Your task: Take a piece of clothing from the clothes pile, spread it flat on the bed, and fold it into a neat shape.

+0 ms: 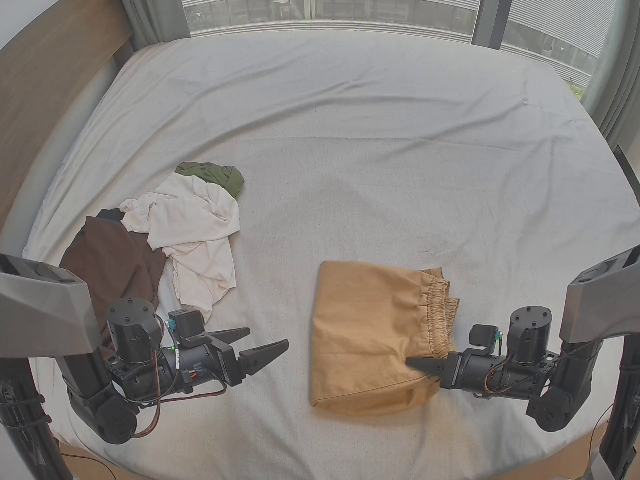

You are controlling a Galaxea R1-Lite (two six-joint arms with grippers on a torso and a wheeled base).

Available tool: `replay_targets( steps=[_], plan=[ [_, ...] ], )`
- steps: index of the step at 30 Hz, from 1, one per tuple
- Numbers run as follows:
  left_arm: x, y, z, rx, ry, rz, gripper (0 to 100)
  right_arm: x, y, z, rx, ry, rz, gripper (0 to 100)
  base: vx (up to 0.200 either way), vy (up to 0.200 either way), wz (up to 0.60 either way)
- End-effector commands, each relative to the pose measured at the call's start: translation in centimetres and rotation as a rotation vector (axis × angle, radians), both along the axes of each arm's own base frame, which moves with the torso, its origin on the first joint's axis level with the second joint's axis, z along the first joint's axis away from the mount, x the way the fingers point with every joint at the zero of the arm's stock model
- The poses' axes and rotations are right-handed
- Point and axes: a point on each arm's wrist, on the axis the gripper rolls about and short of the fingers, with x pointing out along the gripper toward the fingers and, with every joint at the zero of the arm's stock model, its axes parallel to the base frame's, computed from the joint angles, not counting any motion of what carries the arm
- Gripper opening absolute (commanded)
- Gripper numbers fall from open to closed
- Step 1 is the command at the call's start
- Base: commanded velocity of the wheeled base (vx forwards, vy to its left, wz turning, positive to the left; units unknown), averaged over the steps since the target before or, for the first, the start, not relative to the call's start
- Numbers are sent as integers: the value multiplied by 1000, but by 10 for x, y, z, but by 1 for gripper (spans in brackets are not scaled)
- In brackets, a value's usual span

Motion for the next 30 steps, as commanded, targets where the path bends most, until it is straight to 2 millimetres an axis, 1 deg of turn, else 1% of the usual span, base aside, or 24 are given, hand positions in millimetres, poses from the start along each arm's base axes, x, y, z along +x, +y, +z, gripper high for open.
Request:
replay_targets(
  steps=[1, 4, 5, 9, 10, 11, 14, 18, 27, 30],
  plan=[
    [-1, 3, 13, -26, -38, 8, 100, -12, 14, 36, 65, -119, 67, 0, 0, 0, 0],
    [-1, 5, 14, -26, -40, 16, 100, -14, 19, 48, 97, -159, 89, 0, 0, 0, 0],
    [-1, 5, 14, -25, -41, 17, 100, -14, 20, 49, 101, -163, 90, 0, 0, 0, 0],
    [-2, 6, 17, -30, -46, 18, 100, -12, 29, 68, 159, -222, 124, 0, 0, 0, 0],
    [-2, 6, 17, -30, -46, 18, 100, -12, 29, 69, 161, -226, 125, 0, 0, 0, 0],
    [-3, 6, 18, -33, -49, 16, 100, -11, 32, 76, 180, -250, 132, 0, 0, 0, 0],
    [-3, 7, 18, -33, -50, 18, 100, -8, 35, 84, 205, -276, 133, 0, 0, 0, 0],
    [-3, 7, 20, -35, -54, 16, 100, -4, 38, 89, 221, -300, 135, 0, 0, 0, 0],
    [-2, 11, 21, -41, -57, 31, 100, 15, 44, 104, 235, -323, 122, 0, 0, 0, 0],
    [-3, 12, 28, -61, -65, 38, 100, 25, 50, 113, 240, -332, 123, 0, 0, 0, 0]
  ],
)
